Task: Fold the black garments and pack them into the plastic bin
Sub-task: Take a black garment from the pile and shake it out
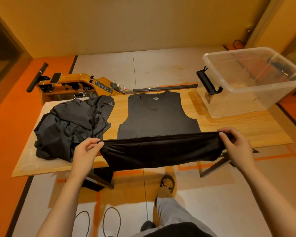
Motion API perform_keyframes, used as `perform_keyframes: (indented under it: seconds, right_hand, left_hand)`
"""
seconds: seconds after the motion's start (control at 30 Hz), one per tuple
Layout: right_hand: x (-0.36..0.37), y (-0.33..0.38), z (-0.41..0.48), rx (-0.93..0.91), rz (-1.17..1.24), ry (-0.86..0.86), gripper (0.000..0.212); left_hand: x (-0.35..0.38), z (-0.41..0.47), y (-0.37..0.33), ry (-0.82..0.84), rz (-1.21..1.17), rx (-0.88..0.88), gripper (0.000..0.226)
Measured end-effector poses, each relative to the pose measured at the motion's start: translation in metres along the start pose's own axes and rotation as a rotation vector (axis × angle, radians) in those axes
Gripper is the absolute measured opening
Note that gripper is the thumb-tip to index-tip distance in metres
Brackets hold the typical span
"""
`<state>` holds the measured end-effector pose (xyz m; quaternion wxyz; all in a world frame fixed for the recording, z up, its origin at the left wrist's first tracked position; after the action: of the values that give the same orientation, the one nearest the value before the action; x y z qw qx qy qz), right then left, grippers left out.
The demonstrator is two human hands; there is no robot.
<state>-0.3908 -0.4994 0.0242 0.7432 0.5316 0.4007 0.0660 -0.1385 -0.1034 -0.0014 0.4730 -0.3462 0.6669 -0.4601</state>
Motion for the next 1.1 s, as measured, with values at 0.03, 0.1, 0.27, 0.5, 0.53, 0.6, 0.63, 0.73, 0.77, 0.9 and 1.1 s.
perform_keyframes:
  seconds: [0.03,0.1,0.27,0.5,0.53,0.6,0.63,0.73,0.77,0.9,1.1]
  right_hand:
    - [0.003,0.0,0.008,-0.004,-0.022,0.004,0.013]
    - [0.01,0.001,0.025,-0.012,-0.092,0.011,0.011]
    - [0.03,0.01,0.085,-0.091,-0.307,-0.033,0.012]
    - [0.095,0.021,0.235,-0.103,-0.489,-0.036,0.015]
    - [0.108,0.02,0.26,-0.098,-0.507,-0.028,0.015]
    - [0.14,0.014,0.304,-0.084,-0.562,-0.002,0.021]
    - [0.156,0.009,0.322,-0.072,-0.615,0.016,0.029]
    - [0.2,-0.021,0.343,0.014,-0.796,0.114,0.056]
    - [0.211,-0.034,0.342,0.049,-0.847,0.161,0.061]
    - [0.232,-0.075,0.319,0.077,-0.935,0.311,0.066]
    - [0.238,-0.069,0.265,-0.139,-0.838,0.31,0.059]
  left_hand:
    - [0.002,0.009,-0.004,0.002,0.001,0.001,0.009]
    - [0.006,0.027,-0.011,0.01,0.007,0.003,0.008]
    - [0.018,0.088,-0.029,0.027,0.065,0.028,0.006]
    - [0.051,0.229,-0.052,-0.014,0.184,0.068,0.009]
    - [0.058,0.255,-0.05,-0.021,0.193,0.06,0.009]
    - [0.076,0.305,-0.038,-0.03,0.231,0.021,0.003]
    - [0.086,0.327,-0.028,-0.024,0.272,-0.019,0.014]
    - [0.112,0.355,0.01,-0.009,0.445,-0.137,0.057]
    - [0.119,0.354,0.016,-0.018,0.495,-0.112,0.063]
    - [0.143,0.32,0.031,0.034,0.707,0.052,0.068]
    - [0.169,0.251,0.033,0.064,0.897,0.227,0.068]
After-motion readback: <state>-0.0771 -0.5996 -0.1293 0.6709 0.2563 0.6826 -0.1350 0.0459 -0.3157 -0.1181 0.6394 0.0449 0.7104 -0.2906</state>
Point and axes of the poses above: each hand's wrist, its own z-axis towards the middle knuckle, its own x-axis out of the palm, y = z × x, the point moved 7 cm from there along z, towards the middle knuckle
